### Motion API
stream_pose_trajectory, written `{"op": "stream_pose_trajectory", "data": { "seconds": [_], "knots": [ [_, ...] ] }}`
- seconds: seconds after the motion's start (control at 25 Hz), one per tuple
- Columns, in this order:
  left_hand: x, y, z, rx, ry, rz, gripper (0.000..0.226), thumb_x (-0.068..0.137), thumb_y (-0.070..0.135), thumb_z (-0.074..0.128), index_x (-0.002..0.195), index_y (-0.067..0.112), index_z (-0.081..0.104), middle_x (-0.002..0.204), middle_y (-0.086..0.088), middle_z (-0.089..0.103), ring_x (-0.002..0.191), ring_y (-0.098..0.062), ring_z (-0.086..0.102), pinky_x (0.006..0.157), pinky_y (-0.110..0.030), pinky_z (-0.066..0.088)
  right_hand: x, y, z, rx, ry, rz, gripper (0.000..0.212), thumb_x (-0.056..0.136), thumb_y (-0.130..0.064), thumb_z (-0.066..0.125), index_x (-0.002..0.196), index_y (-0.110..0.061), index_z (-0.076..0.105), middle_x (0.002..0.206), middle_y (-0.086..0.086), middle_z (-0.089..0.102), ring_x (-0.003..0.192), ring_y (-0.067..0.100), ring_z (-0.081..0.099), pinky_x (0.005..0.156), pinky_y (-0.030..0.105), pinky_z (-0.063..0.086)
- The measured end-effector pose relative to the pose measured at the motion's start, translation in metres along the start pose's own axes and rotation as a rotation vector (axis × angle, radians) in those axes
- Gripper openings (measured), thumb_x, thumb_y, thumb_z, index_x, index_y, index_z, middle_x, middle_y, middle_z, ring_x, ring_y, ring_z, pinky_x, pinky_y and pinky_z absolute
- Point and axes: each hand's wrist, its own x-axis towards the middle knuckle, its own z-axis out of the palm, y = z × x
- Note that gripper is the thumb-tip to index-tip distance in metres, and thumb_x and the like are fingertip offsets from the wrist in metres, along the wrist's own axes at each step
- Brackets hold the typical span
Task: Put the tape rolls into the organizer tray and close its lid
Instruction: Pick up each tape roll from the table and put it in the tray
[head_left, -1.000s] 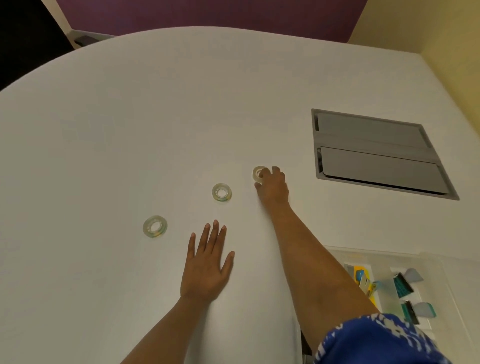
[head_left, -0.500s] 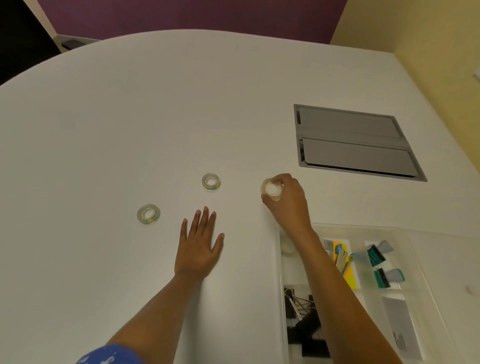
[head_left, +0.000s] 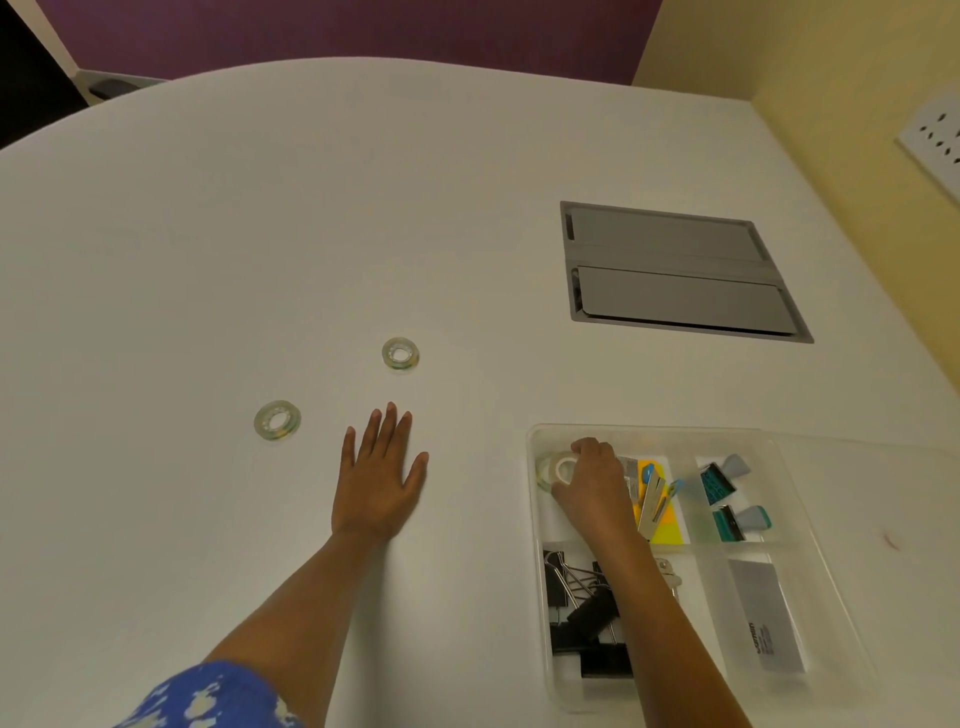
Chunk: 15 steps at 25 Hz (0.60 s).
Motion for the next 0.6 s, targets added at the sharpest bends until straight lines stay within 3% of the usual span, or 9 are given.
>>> {"op": "stream_pose_trajectory", "data": {
  "seconds": [0.36,0.6],
  "knots": [
    [0.0,0.0,-0.002,-0.017,0.003,0.003,0.064,0.093,0.052,0.011,0.15,0.028,0.001,0.16,0.009,-0.006,0.145,-0.005,-0.013,0.121,-0.039,-0.008,-0.006,-0.007,0.001,0.027,0.16,0.006,0.044,0.087,-0.007,0.064,0.127,-0.01,0.046,0.132,0.009,0.044,0.118,0.023,0.049,0.078,0.024,0.045],
    [0.0,0.001,-0.001,-0.016,0.015,0.005,0.062,0.094,0.052,0.013,0.15,0.028,0.002,0.16,0.009,-0.005,0.144,-0.005,-0.013,0.121,-0.04,-0.006,0.003,-0.061,-0.008,0.128,0.285,-0.228,0.029,0.091,-0.012,0.061,0.119,-0.015,0.055,0.126,0.005,0.051,0.116,0.016,0.048,0.072,0.02,0.04]
  ]
}}
